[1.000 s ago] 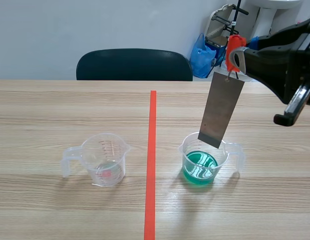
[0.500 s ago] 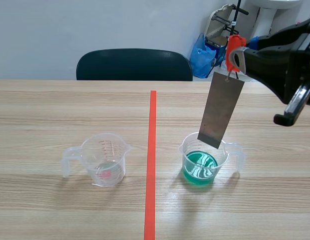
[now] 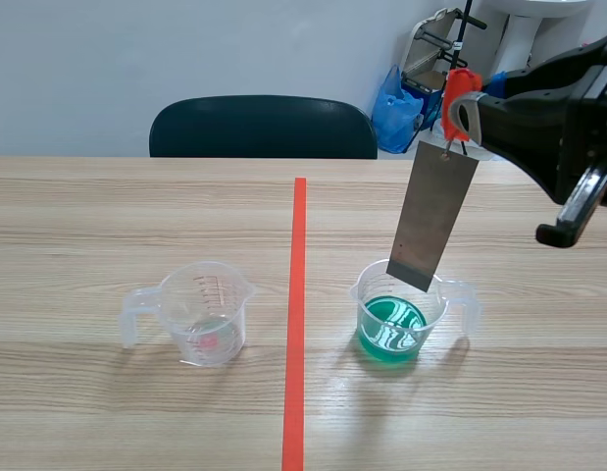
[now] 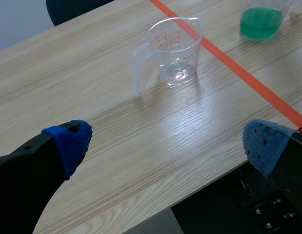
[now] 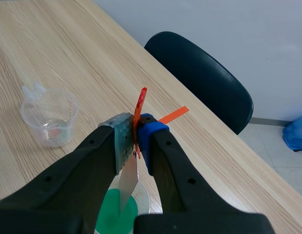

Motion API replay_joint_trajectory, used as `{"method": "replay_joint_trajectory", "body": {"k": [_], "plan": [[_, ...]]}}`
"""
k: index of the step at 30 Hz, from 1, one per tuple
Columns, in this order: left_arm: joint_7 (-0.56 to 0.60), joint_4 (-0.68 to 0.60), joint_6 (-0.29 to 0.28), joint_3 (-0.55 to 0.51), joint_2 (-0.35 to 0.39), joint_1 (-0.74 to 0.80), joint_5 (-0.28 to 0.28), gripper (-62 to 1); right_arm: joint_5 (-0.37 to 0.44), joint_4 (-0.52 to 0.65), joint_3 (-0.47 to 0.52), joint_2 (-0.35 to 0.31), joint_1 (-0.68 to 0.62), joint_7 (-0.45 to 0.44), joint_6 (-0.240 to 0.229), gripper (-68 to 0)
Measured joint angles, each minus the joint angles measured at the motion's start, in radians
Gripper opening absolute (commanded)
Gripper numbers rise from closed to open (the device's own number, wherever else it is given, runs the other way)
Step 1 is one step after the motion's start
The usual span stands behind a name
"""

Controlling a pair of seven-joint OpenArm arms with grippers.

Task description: Do the redox reaction experiment

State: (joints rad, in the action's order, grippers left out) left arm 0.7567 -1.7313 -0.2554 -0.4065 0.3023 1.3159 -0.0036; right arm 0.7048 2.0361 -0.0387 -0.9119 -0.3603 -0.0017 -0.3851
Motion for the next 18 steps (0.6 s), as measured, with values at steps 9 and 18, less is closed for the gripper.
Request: {"method": "replay_joint_trajectory", "body": {"k": [9,18], "plan": [[0.0,0.0,0.0,0.0,0.0,0.0,0.0,1.4,0.0,0.0,0.0,0.0,0.0,-0.005,0.0,-66.9],[0.0,0.0,0.0,0.0,0.0,0.0,0.0,1.4,0.0,0.0,0.0,0.0,0.0,-0.009,0.0,-66.9]]}}
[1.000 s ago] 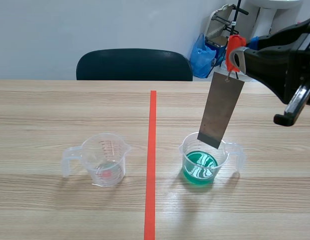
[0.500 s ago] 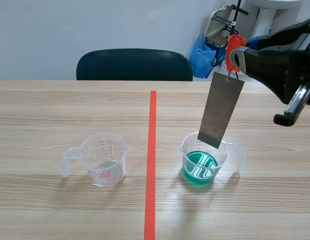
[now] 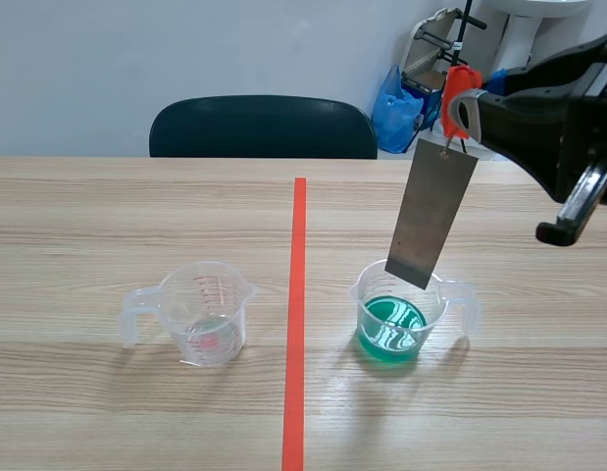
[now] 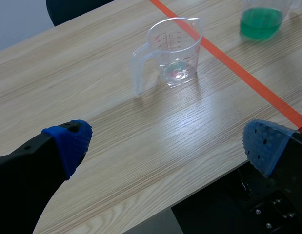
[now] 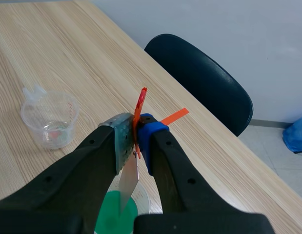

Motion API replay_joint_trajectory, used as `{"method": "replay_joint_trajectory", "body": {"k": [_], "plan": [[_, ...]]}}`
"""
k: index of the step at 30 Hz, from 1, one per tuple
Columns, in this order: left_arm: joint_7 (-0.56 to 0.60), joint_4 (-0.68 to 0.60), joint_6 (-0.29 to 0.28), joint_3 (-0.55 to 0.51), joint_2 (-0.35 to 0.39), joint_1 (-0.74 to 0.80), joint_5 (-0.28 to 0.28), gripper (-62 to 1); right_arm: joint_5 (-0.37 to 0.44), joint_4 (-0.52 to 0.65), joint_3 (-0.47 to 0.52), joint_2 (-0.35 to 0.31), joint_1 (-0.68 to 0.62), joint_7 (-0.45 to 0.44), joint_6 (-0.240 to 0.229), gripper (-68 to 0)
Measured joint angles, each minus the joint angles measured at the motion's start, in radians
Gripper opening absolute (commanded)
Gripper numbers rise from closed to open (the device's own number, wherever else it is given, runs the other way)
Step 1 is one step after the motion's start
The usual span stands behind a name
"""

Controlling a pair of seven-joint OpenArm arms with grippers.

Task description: Do the redox reaction experiment

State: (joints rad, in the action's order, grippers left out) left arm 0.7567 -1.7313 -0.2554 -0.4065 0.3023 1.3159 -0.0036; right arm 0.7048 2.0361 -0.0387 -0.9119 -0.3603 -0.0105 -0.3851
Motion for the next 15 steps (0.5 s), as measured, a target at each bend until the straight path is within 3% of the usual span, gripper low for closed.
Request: {"method": "replay_joint_trajectory", "body": {"k": [8,12,15], "plan": [[0.027,0.0,0.0,0.0,0.001,0.0,0.0,1.4,0.0,0.0,0.0,0.0,0.0,0.0,0.0,-66.9],[0.026,0.0,-0.003,0.0,0.048,0.0,0.027,0.9,0.0,0.0,0.0,0.0,0.0,-0.008,-0.003,-66.9],[0.024,0.0,-0.003,0.0,0.118,0.0,0.043,-22.8,0.0,-0.003,0.0,0.0,0.0,-0.009,-0.008,-66.9]]}}
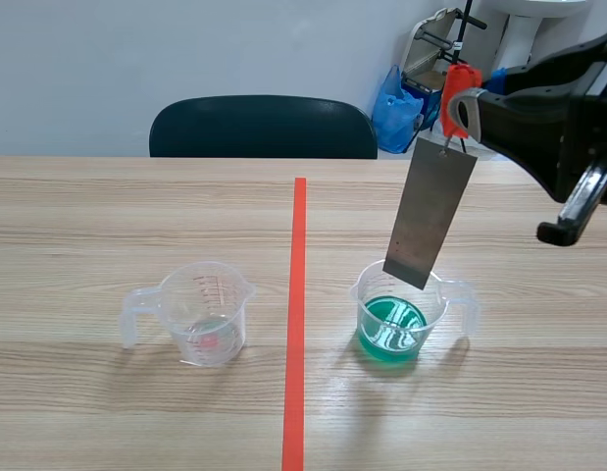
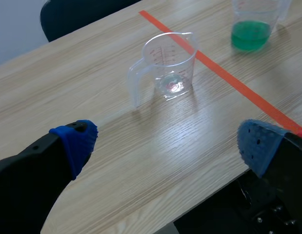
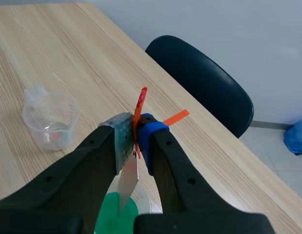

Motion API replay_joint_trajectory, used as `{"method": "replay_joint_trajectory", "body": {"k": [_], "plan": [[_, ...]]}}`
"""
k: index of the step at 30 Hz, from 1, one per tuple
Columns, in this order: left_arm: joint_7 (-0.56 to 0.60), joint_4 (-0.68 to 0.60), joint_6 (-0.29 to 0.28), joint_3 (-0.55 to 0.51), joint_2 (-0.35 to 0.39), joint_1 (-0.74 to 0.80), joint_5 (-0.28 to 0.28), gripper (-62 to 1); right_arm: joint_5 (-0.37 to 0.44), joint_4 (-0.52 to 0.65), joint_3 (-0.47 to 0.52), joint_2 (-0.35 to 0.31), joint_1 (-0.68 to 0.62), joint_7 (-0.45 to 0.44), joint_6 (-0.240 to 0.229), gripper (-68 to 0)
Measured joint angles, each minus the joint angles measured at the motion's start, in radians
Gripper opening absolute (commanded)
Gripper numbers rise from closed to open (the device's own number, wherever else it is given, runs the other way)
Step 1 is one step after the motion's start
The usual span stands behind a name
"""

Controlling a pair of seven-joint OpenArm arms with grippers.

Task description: Do the redox reaction experiment

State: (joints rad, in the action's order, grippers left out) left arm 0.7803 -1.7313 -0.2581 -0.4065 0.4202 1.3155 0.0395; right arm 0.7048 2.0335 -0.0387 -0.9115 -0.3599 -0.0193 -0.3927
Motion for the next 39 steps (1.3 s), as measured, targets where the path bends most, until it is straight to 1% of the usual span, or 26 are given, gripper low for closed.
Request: {"method": "replay_joint_trajectory", "body": {"k": [1,2,3,4,6,8,9,10,13,15,16,18,19,20,24,26,29,34,39], "plan": [[-0.003,0.0,0.0,0.0,0.026,0.0,0.014,-31.7,0.0,0.0,0.0,0.0,0.0,0.0,0.0,-66.9],[-0.007,0.0,0.0,0.0,0.052,-0.002,0.028,-38.8,0.0,0.0,0.0,0.0,0.0,0.0,0.0,-66.9],[-0.018,0.0,0.001,0.0,0.079,-0.008,0.031,-44.5,0.0,0.0,0.0,0.0,0.0,0.0,0.0,-66.9],[-0.045,0.0,-0.007,0.0,0.106,-0.023,0.027,-49.2,0.0,0.0,0.0,0.0,0.0,0.0,0.0,-66.9],[-0.105,0.0,-0.048,0.0,0.16,-0.07,0.023,-54.6,0.0,0.0,0.0,0.0,0.0,0.0,0.0,-66.9],[-0.156,0.0,-0.114,0.001,0.218,-0.134,0.023,-57.2,0.0,0.0,0.0,0.0,0.0,0.0,-0.001,-66.9],[-0.177,0.0,-0.142,0.003,0.247,-0.169,0.029,-57.3,0.0,0.0,0.0,0.0,0.0,0.0,0.0,-66.9],[-0.198,0.0,-0.162,0.011,0.277,-0.206,0.064,-57.3,0.0,0.0,0.0,0.0,0.0,-0.001,-0.003,-66.9],[-0.272,0.0,-0.19,0.066,0.368,-0.329,0.248,-57.3,0.0,0.0,0.0,0.0,0.0,-0.002,-0.003,-66.9],[-0.34,0.0,-0.22,0.129,0.43,-0.426,0.34,-57.3,0.0,0.0,0.0,0.0,0.0,-0.002,-0.004,-66.9],[-0.376,0.0,-0.235,0.17,0.457,-0.48,0.377,-57.3,0.0,0.0,0.0,0.0,0.0,-0.002,-0.004,-66.9],[-0.452,0.0,-0.237,0.264,0.501,-0.595,0.436,-57.3,0.0,0.0,0.0,0.0,0.0,-0.002,-0.004,-66.9],[-0.484,0.0,-0.235,0.314,0.515,-0.655,0.449,-57.3,0.0,0.0,0.0,0.0,0.0,-0.002,-0.004,-66.9],[-0.509,0.0,-0.235,0.367,0.522,-0.718,0.451,-57.4,0.0,0.0,0.0,0.0,0.0,-0.002,-0.004,-66.9],[-0.57,0.019,-0.236,0.578,0.512,-0.965,0.452,-57.4,0.0,0.0,0.0,0.0,0.0,-0.002,-0.004,-66.9],[-0.616,0.054,-0.236,0.673,0.489,-1.08,0.461,-57.4,0.0,0.0,0.0,0.0,0.0,-0.002,-0.004,-66.9],[-0.649,0.123,-0.233,0.789,0.438,-1.22,0.467,-57.4,0.0,0.0,0.0,0.0,0.0,-0.002,-0.005,-66.9],[-0.702,0.237,-0.232,0.924,0.323,-1.388,0.466,-57.3,0.0,0.0,0.0,0.0,0.0,-0.002,-0.004,-66.9],[-0.739,0.315,-0.233,1.03,0.219,-1.495,0.467,-57.3,-0.001,0.0,0.0,0.0,0.0,-0.002,-0.004,-66.9]]}}
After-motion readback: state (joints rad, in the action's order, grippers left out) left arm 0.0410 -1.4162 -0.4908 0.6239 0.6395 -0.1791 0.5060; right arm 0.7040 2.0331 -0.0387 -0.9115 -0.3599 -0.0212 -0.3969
